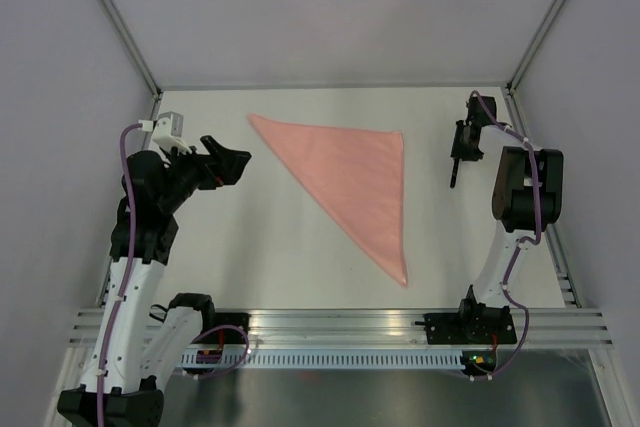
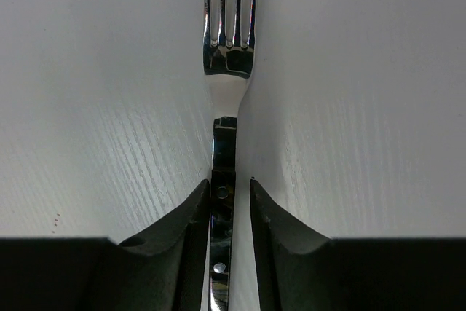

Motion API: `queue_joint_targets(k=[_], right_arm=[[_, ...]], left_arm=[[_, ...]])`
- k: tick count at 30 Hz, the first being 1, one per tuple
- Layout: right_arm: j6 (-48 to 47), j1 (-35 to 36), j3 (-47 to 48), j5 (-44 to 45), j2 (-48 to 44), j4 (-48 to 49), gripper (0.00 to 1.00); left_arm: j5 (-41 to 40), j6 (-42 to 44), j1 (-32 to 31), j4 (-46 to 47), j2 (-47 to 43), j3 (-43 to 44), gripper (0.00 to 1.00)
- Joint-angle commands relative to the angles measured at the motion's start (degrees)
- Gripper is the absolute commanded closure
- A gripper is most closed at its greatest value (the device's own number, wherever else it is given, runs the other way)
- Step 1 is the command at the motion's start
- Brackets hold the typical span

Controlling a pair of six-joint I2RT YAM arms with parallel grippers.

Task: Fold the napkin, place the utensils inside, and roll it up
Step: Pick up the fork at the center of the board.

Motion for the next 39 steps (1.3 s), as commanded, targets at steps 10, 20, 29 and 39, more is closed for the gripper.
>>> queue_joint_targets(k=[10, 20, 29, 39], right_arm=[[-1.9, -0.1, 1.2, -1.6, 2.1, -1.6, 0.93], [-6.7, 0.6, 1.5, -4.4, -7.5, -4.1, 1.0], [-10.3, 4.3, 3.1, -9.1, -14.4, -9.7, 1.0], [-8.5, 23.5, 8.2, -12.7, -12.8, -14.1, 0.99]], left_arm=[[2.0, -3.0, 0.1, 0.7, 1.0, 1.0, 0.0], [1.9, -3.3, 0.1, 0.3, 2.9, 2.9, 0.0], [0.8, -3.5, 0.1, 0.3, 3.7, 3.4, 0.0], [0.7, -2.5, 0.1, -2.5, 6.0, 8.9, 0.0]])
